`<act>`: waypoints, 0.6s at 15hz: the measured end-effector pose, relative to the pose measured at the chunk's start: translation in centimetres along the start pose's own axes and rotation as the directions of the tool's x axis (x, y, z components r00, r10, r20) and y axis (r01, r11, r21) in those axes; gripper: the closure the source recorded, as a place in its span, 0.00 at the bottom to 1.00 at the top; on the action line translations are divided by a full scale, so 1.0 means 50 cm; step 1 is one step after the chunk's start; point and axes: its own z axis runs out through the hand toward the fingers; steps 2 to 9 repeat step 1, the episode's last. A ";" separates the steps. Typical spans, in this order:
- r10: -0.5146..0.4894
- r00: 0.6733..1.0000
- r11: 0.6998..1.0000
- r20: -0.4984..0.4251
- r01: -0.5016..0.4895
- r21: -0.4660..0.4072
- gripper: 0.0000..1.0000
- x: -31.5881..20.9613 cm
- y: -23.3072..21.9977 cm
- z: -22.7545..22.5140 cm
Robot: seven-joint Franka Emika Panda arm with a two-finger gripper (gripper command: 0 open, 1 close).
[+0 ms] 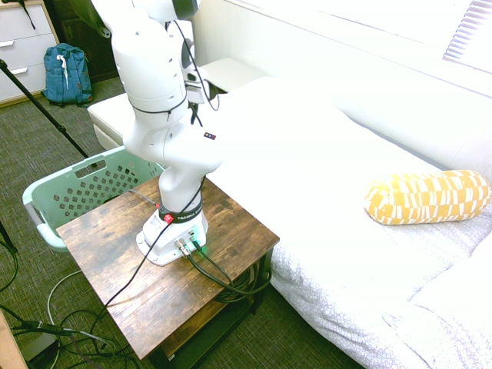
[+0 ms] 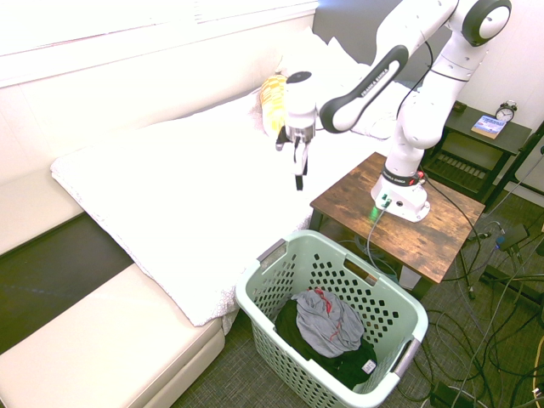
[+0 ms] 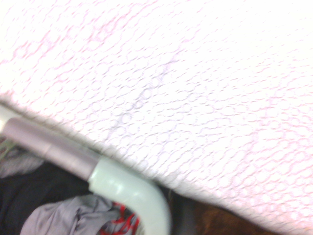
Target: Put my clothes in the laundry bag
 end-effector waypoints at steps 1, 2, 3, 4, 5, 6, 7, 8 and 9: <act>0.044 0.999 0.999 -0.001 -0.044 0.018 0.00 0.072 0.045 -0.028; 0.044 0.999 0.999 -0.001 -0.044 0.018 0.00 0.072 0.045 -0.028; 0.044 0.999 0.999 -0.001 -0.044 0.018 0.00 0.072 0.045 -0.028; 0.044 0.999 0.999 -0.001 -0.044 0.018 0.00 0.072 0.045 -0.028; 0.044 0.999 0.999 -0.001 -0.044 0.018 0.00 0.072 0.045 -0.028; 0.044 0.999 0.999 -0.001 -0.044 0.018 0.00 0.072 0.045 -0.028; 0.044 0.999 0.999 -0.001 -0.044 0.018 0.00 0.072 0.045 -0.028; 0.044 0.999 0.999 -0.001 -0.044 0.018 0.00 0.072 0.045 -0.028; 0.044 0.999 0.999 -0.001 -0.044 0.018 0.00 0.072 0.045 -0.028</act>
